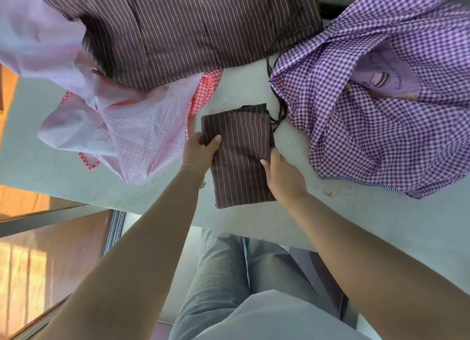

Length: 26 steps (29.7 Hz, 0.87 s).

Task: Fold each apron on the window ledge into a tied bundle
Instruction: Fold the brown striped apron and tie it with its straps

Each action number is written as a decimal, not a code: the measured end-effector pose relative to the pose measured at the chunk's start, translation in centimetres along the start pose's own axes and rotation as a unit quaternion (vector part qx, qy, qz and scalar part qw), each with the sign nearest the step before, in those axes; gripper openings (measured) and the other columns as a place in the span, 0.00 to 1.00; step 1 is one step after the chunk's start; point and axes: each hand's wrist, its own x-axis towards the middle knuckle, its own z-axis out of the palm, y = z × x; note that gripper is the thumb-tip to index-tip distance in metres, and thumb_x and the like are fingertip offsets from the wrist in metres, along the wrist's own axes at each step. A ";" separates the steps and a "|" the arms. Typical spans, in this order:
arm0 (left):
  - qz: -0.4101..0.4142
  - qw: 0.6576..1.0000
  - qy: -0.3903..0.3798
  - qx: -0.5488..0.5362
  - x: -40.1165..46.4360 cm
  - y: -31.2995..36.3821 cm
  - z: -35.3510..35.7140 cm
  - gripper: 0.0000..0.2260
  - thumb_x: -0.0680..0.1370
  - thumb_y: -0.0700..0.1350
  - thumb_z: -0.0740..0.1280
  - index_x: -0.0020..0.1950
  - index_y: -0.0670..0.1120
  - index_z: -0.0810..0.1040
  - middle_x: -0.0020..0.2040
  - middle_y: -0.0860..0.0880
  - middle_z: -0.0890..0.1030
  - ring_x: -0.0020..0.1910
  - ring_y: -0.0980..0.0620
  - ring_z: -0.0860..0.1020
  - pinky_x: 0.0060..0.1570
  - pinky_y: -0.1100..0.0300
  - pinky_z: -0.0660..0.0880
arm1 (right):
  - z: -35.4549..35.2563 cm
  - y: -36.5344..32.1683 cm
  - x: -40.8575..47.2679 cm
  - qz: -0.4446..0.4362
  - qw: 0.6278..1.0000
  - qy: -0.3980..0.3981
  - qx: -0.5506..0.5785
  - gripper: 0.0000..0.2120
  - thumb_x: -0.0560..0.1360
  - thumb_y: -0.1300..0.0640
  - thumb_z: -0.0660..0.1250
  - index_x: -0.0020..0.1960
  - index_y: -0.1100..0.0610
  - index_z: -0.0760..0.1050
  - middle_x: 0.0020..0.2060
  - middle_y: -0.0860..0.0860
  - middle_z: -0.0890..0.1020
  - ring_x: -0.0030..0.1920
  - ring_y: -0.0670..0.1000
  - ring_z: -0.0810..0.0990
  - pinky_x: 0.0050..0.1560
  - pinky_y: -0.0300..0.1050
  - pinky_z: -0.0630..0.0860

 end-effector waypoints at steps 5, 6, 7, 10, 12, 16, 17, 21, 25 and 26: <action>0.059 0.991 -0.005 0.124 2.2 0.2 -0.1 0.15 0.80 0.51 0.63 0.62 0.43 0.74 0.52 0.50 0.79 0.49 0.51 0.77 0.48 0.59 0.71 | 0.1 -0.4 1.7 0.053 0.998 -0.020 0.001 0.19 0.83 0.48 0.48 0.66 0.60 0.63 0.32 0.49 0.72 0.26 0.46 0.68 0.24 0.40 0.60; 0.055 0.989 -0.007 0.139 2.8 0.3 -0.1 0.16 0.80 0.52 0.63 0.62 0.43 0.74 0.53 0.48 0.80 0.49 0.51 0.77 0.49 0.58 0.71 | 0.2 -0.4 1.8 0.065 0.998 -0.023 0.003 0.19 0.83 0.48 0.48 0.65 0.60 0.63 0.30 0.48 0.71 0.25 0.46 0.68 0.23 0.41 0.60; 0.047 0.989 -0.004 0.142 3.5 0.4 -0.1 0.16 0.80 0.51 0.63 0.62 0.43 0.74 0.54 0.47 0.80 0.50 0.50 0.77 0.49 0.57 0.72 | 0.2 -0.4 2.0 0.075 0.997 -0.026 0.004 0.19 0.83 0.47 0.48 0.64 0.60 0.63 0.28 0.47 0.70 0.25 0.47 0.69 0.23 0.41 0.59; 0.015 0.990 0.051 0.132 3.8 0.5 -0.2 0.15 0.79 0.50 0.64 0.62 0.43 0.71 0.54 0.47 0.78 0.53 0.47 0.78 0.52 0.53 0.74 | 0.1 -0.5 2.5 0.102 0.994 -0.040 0.007 0.18 0.83 0.46 0.49 0.61 0.60 0.64 0.27 0.47 0.71 0.25 0.47 0.69 0.23 0.41 0.60; 0.191 0.942 0.149 0.230 2.5 0.0 -0.2 0.14 0.79 0.47 0.64 0.62 0.43 0.69 0.58 0.45 0.74 0.56 0.46 0.74 0.57 0.51 0.73 | 0.1 -0.6 2.7 0.118 0.992 -0.048 0.001 0.18 0.83 0.46 0.49 0.61 0.59 0.64 0.27 0.47 0.70 0.25 0.47 0.69 0.23 0.42 0.60; 0.488 0.758 -0.024 0.431 -1.0 -3.5 1.4 0.21 0.80 0.50 0.61 0.71 0.45 0.67 0.72 0.43 0.67 0.72 0.42 0.63 0.72 0.45 0.59 | 0.0 -0.6 2.9 0.140 0.989 -0.054 0.008 0.17 0.83 0.45 0.51 0.60 0.58 0.63 0.30 0.49 0.75 0.26 0.47 0.69 0.24 0.42 0.60; 0.444 0.746 -0.076 0.490 -1.4 -4.4 1.6 0.25 0.80 0.56 0.57 0.75 0.47 0.62 0.76 0.45 0.61 0.76 0.42 0.57 0.74 0.43 0.55 | -0.1 -0.7 3.0 0.146 0.988 -0.053 0.019 0.17 0.82 0.45 0.52 0.59 0.58 0.63 0.33 0.50 0.78 0.27 0.48 0.70 0.24 0.42 0.61; 0.342 0.706 -0.115 0.609 -0.6 -6.1 1.7 0.30 0.79 0.64 0.40 0.77 0.53 0.39 0.79 0.51 0.42 0.77 0.46 0.41 0.75 0.47 0.41 | -0.9 0.3 3.2 0.276 0.956 0.020 0.101 0.24 0.78 0.44 0.63 0.66 0.58 0.62 0.47 0.53 0.80 0.39 0.51 0.78 0.33 0.43 0.72; 0.337 0.699 -0.125 0.619 -0.3 -5.9 1.9 0.30 0.77 0.64 0.37 0.76 0.53 0.36 0.76 0.52 0.36 0.75 0.49 0.35 0.74 0.48 0.37 | -1.1 -0.7 1.8 -0.059 0.974 0.215 0.041 0.15 0.78 0.60 0.63 0.65 0.59 0.72 0.58 0.54 0.78 0.58 0.51 0.76 0.56 0.49 0.76; 0.343 0.697 -0.131 0.615 -0.1 -6.0 1.8 0.30 0.78 0.64 0.37 0.76 0.52 0.37 0.76 0.52 0.37 0.75 0.49 0.36 0.74 0.48 0.38 | -0.7 -1.1 1.7 -0.168 0.972 0.158 0.032 0.16 0.79 0.59 0.61 0.67 0.57 0.71 0.62 0.53 0.76 0.63 0.51 0.73 0.63 0.50 0.72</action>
